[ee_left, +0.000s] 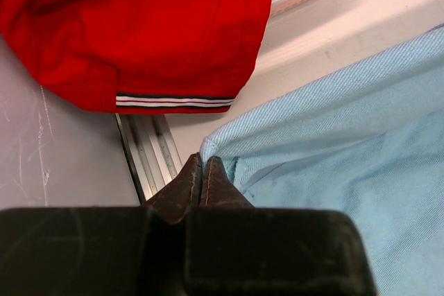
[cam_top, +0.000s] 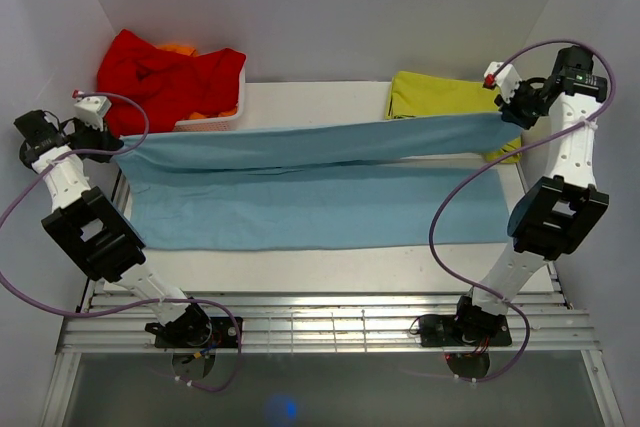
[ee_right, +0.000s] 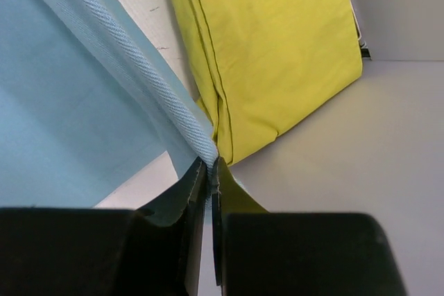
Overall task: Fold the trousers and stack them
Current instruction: Fold the trousers
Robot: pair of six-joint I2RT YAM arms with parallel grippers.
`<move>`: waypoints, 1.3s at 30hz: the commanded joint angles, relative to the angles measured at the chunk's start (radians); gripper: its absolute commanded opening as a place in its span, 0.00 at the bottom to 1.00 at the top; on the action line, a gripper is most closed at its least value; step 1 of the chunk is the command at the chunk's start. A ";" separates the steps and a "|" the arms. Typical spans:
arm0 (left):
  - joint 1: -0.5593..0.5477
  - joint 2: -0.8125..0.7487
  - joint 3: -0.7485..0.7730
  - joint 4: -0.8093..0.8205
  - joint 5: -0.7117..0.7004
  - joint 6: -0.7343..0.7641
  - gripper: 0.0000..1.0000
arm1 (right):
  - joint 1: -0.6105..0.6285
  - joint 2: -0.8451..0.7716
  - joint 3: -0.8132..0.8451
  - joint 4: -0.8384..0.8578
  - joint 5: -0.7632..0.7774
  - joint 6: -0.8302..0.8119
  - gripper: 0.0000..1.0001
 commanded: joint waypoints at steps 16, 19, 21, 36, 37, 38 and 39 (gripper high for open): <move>0.134 -0.177 -0.090 0.126 0.051 -0.029 0.00 | -0.146 -0.131 -0.010 0.153 -0.027 -0.037 0.08; 0.170 -0.210 -0.133 0.124 0.093 -0.012 0.00 | -0.174 -0.165 -0.069 0.164 -0.047 -0.074 0.08; 0.186 -0.223 -0.148 0.075 0.120 0.036 0.00 | -0.189 -0.196 -0.111 0.163 -0.059 -0.105 0.08; 0.251 -0.260 -0.576 -0.140 -0.061 0.620 0.00 | -0.244 -0.409 -0.836 0.298 0.060 -0.401 0.08; 0.254 -0.238 -0.590 -0.140 -0.072 0.626 0.00 | -0.247 -0.423 -0.861 0.304 0.065 -0.408 0.08; 0.257 -0.229 -0.595 -0.136 -0.080 0.631 0.00 | -0.252 -0.431 -0.887 0.313 0.076 -0.425 0.08; 0.263 -0.221 -0.598 -0.133 -0.090 0.633 0.00 | -0.253 -0.437 -0.910 0.330 0.082 -0.433 0.08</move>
